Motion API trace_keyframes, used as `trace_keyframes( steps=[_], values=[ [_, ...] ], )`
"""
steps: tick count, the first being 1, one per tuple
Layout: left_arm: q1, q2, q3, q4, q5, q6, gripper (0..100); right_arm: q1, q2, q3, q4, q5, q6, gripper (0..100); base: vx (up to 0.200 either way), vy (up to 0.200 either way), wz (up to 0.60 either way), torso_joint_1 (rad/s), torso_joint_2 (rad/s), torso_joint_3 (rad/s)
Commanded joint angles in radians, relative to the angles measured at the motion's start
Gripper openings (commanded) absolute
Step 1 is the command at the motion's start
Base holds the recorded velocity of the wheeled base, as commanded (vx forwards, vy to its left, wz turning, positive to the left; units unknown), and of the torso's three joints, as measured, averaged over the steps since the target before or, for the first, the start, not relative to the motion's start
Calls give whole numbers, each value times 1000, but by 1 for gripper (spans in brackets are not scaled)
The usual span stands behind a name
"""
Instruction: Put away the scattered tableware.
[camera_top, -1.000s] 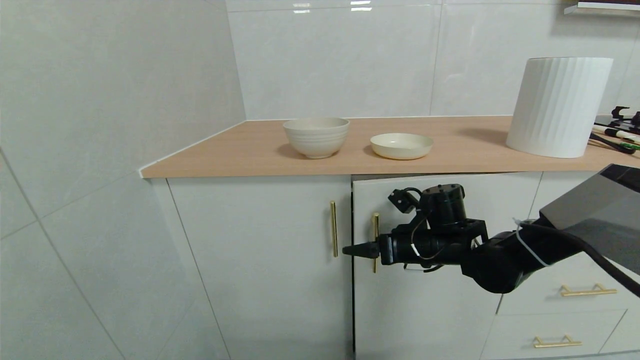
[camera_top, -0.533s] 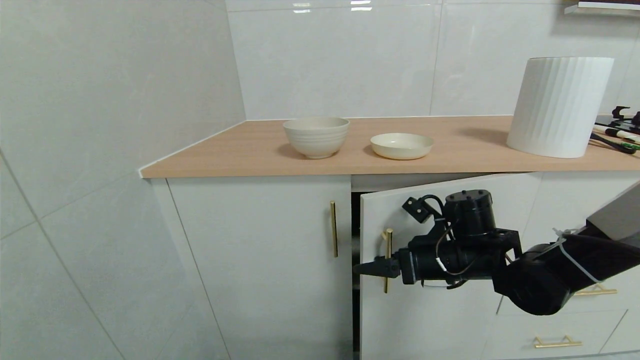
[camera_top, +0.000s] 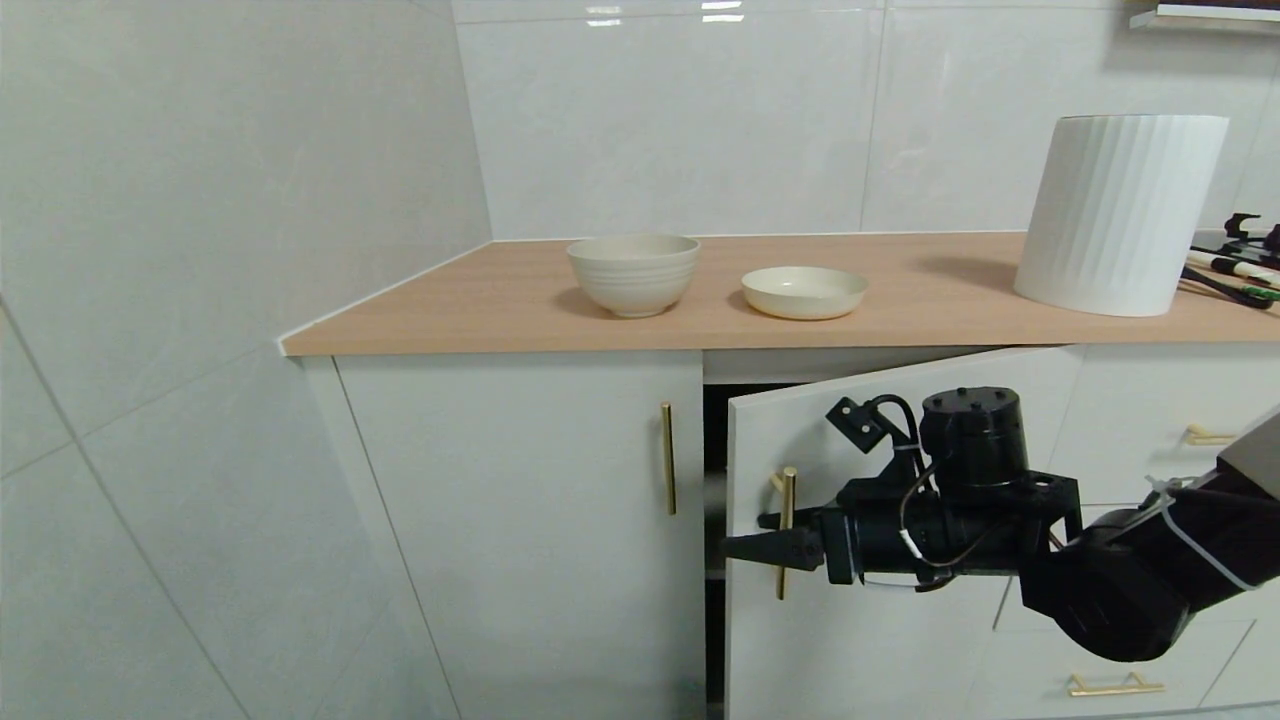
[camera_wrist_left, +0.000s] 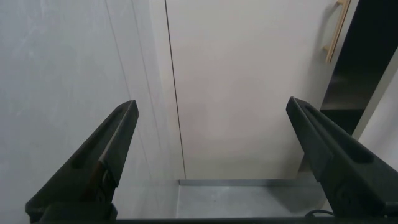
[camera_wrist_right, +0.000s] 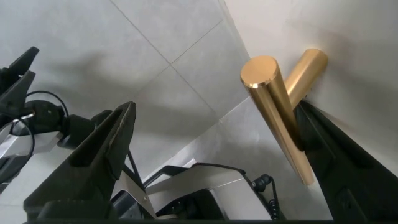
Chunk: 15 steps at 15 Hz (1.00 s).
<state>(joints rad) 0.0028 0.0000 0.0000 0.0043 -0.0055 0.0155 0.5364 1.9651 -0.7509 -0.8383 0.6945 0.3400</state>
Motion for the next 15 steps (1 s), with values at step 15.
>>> trace_keyframes(
  steps=[15],
  values=[
    [-89,1063,-664,31,-513,-101,100,1,-31,28,2,2,-3,100,0,0,0,0,0,0]
  ],
)
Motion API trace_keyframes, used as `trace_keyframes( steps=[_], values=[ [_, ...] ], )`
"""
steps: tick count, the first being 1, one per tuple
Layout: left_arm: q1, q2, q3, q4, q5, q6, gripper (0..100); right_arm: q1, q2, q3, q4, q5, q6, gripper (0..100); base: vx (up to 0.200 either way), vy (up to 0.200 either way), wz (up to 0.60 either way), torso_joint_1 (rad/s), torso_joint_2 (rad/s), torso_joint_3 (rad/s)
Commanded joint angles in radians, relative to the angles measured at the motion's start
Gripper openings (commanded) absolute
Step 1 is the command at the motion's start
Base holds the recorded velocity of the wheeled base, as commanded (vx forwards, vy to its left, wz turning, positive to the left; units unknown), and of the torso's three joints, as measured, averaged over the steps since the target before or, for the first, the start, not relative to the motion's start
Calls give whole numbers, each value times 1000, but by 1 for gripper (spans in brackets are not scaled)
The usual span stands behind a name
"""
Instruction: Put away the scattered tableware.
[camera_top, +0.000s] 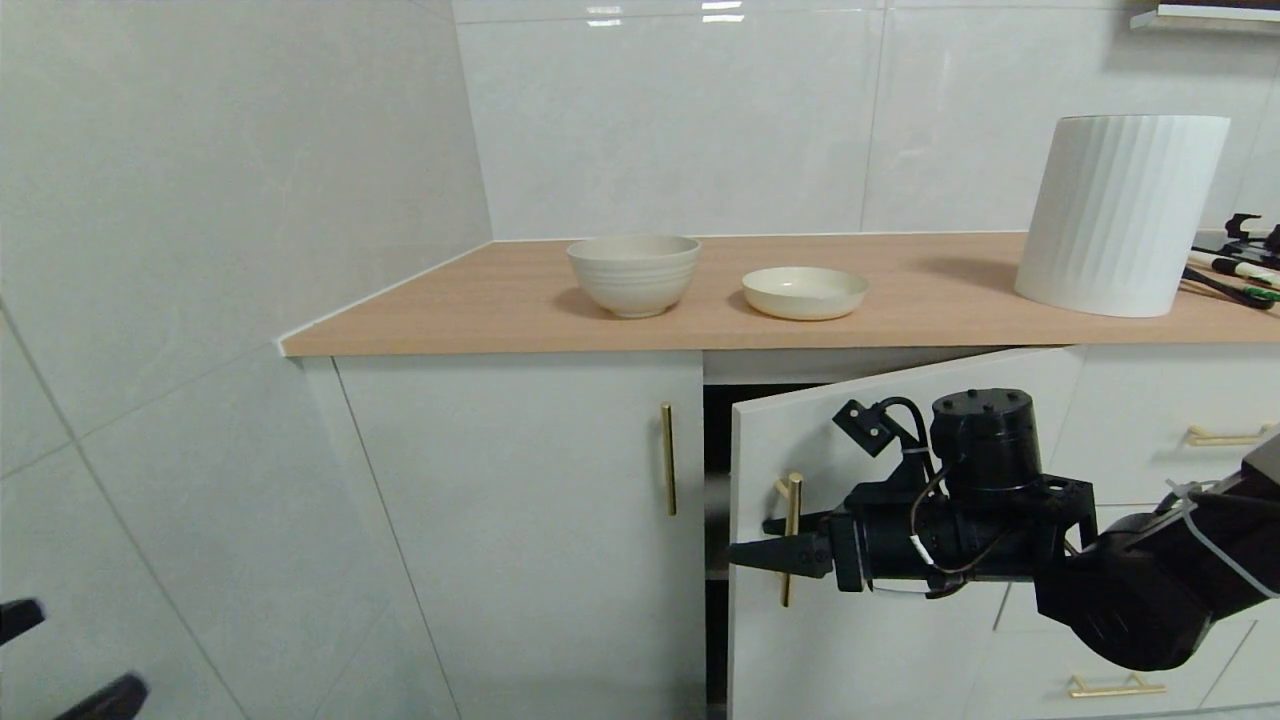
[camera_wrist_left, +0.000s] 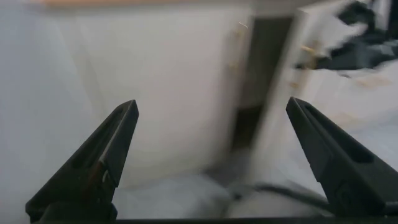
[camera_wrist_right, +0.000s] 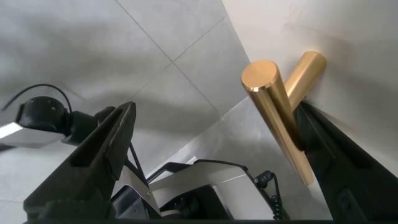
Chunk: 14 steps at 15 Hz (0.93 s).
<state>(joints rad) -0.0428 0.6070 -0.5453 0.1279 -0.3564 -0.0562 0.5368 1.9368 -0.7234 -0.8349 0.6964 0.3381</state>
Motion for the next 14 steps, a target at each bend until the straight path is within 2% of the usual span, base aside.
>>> trace_keyframes(
  steps=[1,2,4,5,7,8,9,10,12,14],
  values=[
    [-63,520,-117,-151,-176,-31,100,2,-2,1,-1,0,-1,100,0,0,0,0,0,0],
    [-124,646,-116,-252,-176,-33,100,0,1,1,-1,0,1,100,0,0,0,0,0,0],
    [-167,721,-100,-312,-174,-31,100,0,7,1,-1,2,1,100,0,0,0,0,0,0],
    [-239,774,-28,-381,-174,-30,100,2,-1,1,-1,0,-1,100,0,0,0,0,0,0],
    [-292,821,22,-450,-176,-28,100,0,-4,2,-1,0,-1,100,0,0,0,0,0,0],
    [-325,850,58,-536,-168,-45,100,0,-2,1,-3,0,-2,100,0,0,0,0,0,0],
    [-336,863,70,-573,-167,-67,100,0,1,1,-3,-1,-2,100,0,0,0,0,0,0],
    [-338,866,70,-596,-167,-94,0,0,4,1,-3,-1,-2,100,0,0,0,0,0,0],
    [-338,881,56,-623,-168,-136,0,0,5,1,-3,-1,-2,100,0,0,0,0,0,0],
    [-339,927,42,-686,-168,-140,0,0,4,1,-3,-1,-4,100,0,0,0,0,0,0]
  ],
)
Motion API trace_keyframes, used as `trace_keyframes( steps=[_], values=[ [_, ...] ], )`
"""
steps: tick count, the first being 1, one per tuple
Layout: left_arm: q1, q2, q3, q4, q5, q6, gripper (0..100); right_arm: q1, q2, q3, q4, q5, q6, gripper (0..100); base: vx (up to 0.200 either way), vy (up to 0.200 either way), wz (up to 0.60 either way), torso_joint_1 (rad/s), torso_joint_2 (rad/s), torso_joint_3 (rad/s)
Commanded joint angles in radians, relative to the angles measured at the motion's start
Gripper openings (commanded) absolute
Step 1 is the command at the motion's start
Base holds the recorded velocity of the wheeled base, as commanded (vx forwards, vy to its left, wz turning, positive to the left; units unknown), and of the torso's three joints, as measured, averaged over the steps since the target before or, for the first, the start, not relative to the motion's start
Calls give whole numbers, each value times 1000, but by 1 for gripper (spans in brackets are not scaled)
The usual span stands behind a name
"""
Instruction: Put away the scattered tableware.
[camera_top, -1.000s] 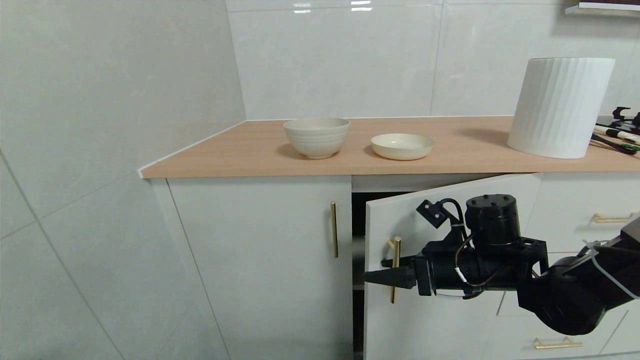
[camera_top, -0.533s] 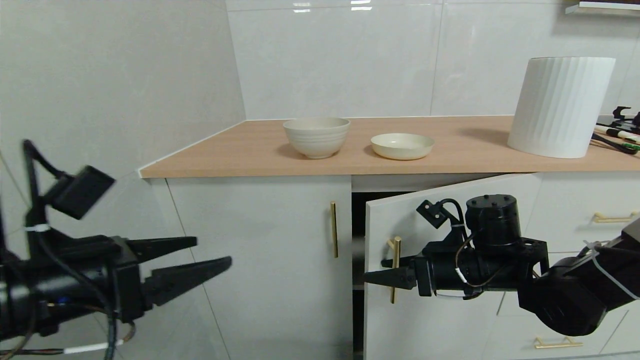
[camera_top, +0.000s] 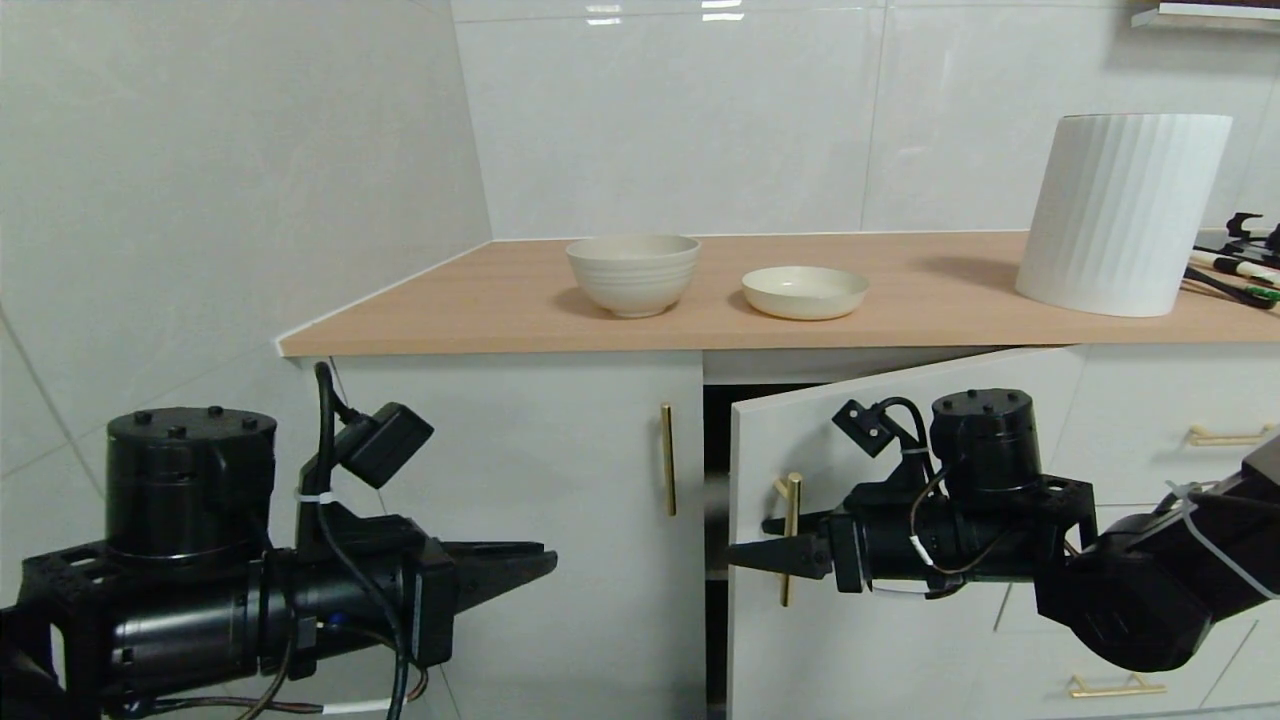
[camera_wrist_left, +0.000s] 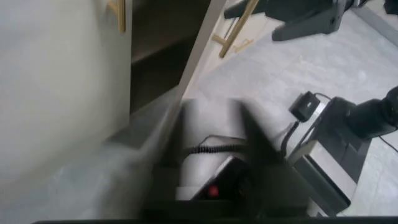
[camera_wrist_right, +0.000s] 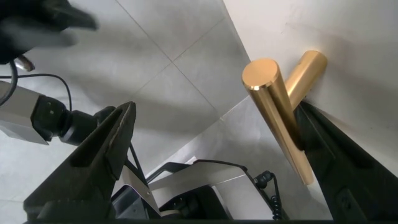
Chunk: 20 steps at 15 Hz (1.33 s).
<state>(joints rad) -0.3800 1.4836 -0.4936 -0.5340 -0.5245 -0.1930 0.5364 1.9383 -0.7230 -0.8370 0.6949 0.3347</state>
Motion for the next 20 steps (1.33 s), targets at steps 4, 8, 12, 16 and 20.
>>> trace_keyframes(
  steps=[4,8,12,16,20],
  values=[
    [-22,221,-66,-150,1,-33,0,1,-2,2,-1,0,-5,100,0,0,0,0,0,0],
    [-69,504,-212,-388,17,-158,0,1,-18,11,-1,0,-5,100,0,0,0,0,0,0],
    [-137,698,-174,-759,83,-230,0,1,-39,17,-1,0,-5,100,0,0,0,0,0,0],
    [-161,796,-221,-905,78,-229,0,1,-62,28,-1,2,-5,100,0,0,0,0,0,0],
    [-211,820,-258,-905,75,-229,0,1,-65,31,1,2,-16,100,0,0,0,0,0,0]
  ],
)
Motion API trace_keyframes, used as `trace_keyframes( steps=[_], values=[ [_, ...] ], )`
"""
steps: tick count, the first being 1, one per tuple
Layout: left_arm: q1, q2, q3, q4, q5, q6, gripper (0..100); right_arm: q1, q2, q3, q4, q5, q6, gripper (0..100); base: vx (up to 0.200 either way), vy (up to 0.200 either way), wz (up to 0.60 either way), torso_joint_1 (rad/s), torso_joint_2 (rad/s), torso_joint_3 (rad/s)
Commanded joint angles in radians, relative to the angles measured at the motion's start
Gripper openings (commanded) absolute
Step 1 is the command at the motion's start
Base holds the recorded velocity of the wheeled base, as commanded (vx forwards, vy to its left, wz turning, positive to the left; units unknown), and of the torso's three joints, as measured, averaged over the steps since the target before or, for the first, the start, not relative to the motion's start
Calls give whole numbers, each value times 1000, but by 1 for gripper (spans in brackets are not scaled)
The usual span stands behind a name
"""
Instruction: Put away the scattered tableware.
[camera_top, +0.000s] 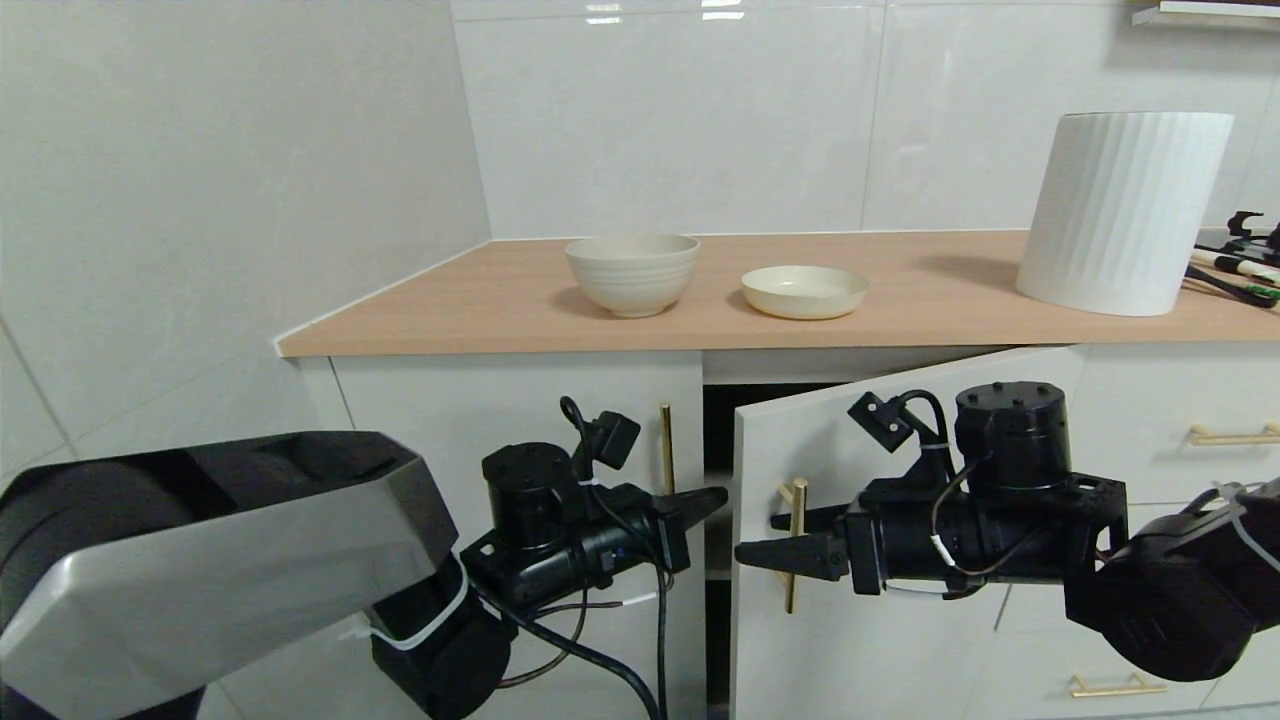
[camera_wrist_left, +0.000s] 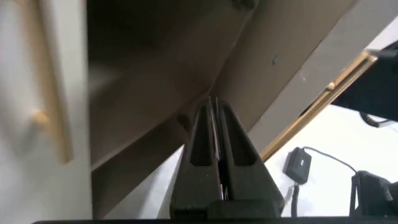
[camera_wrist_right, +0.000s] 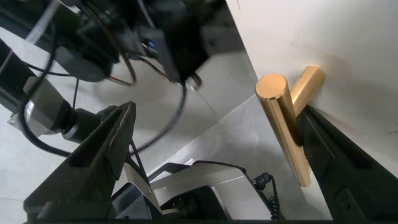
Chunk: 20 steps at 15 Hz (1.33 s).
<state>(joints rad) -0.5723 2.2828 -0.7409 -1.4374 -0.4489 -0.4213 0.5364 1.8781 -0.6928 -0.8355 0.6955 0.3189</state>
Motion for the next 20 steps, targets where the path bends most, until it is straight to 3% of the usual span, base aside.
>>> trace_keyframes(
  steps=[1,4,8,15,20],
  values=[
    [-32,27,-26,2,-2,-1,0,1,-7,6,1,1,-1,100,0,0,0,0,0,0],
    [-41,57,-100,45,-7,-1,0,1,-13,7,1,1,-1,100,0,0,0,0,0,0],
    [-66,53,-121,55,-27,-1,0,1,-39,19,1,-4,-3,100,0,0,0,0,0,0],
    [-66,53,-134,55,-40,-1,0,-85,-88,153,0,-57,-72,100,0,0,0,0,0,0],
    [-67,50,-129,55,-42,-2,0,-84,-246,322,1,-47,-70,100,0,0,0,0,0,0]
  ],
)
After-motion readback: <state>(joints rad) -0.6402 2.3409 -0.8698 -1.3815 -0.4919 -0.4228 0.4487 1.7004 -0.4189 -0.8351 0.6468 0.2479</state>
